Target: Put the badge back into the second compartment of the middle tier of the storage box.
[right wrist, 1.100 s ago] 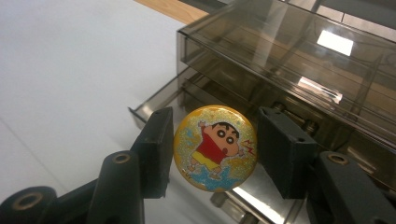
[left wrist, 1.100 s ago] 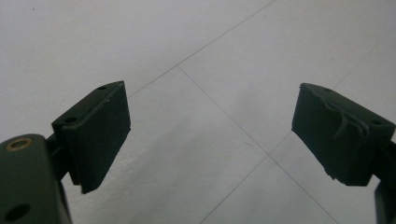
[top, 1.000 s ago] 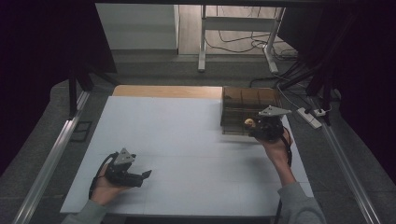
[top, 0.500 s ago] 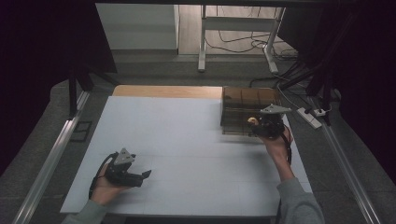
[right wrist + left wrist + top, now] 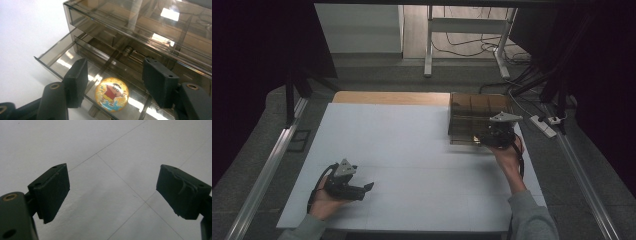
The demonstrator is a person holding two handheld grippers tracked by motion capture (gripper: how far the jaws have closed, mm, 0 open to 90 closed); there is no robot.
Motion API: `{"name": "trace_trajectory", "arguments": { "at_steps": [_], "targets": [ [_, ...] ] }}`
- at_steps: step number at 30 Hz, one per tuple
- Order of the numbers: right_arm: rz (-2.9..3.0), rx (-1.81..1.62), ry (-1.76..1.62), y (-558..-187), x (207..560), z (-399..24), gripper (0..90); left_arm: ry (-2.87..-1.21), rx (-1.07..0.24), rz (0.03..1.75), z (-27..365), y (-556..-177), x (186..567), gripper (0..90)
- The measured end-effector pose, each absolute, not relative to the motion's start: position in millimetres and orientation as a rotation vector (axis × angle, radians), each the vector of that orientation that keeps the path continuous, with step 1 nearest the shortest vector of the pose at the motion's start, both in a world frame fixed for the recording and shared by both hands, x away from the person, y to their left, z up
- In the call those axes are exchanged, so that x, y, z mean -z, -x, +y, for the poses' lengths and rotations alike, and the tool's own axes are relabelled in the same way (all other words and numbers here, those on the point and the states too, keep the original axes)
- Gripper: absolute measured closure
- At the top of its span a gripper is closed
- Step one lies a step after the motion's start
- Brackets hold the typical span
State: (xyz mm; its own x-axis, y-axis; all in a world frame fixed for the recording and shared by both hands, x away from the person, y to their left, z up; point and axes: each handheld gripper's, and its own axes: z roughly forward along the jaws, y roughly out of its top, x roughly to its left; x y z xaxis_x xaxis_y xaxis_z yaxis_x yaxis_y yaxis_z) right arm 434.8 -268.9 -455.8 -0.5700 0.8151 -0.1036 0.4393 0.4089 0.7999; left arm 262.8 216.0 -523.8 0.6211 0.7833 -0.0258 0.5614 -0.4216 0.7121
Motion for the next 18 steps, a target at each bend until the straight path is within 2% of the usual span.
{"name": "trace_trajectory", "arguments": {
  "at_steps": [18],
  "targets": [
    [2.235,-1.101,-1.001,-420.1,455.0,-265.6,26.8,-2.129,-0.419,1.052,216.7,-261.5,522.6,11.9]
  ]
}}
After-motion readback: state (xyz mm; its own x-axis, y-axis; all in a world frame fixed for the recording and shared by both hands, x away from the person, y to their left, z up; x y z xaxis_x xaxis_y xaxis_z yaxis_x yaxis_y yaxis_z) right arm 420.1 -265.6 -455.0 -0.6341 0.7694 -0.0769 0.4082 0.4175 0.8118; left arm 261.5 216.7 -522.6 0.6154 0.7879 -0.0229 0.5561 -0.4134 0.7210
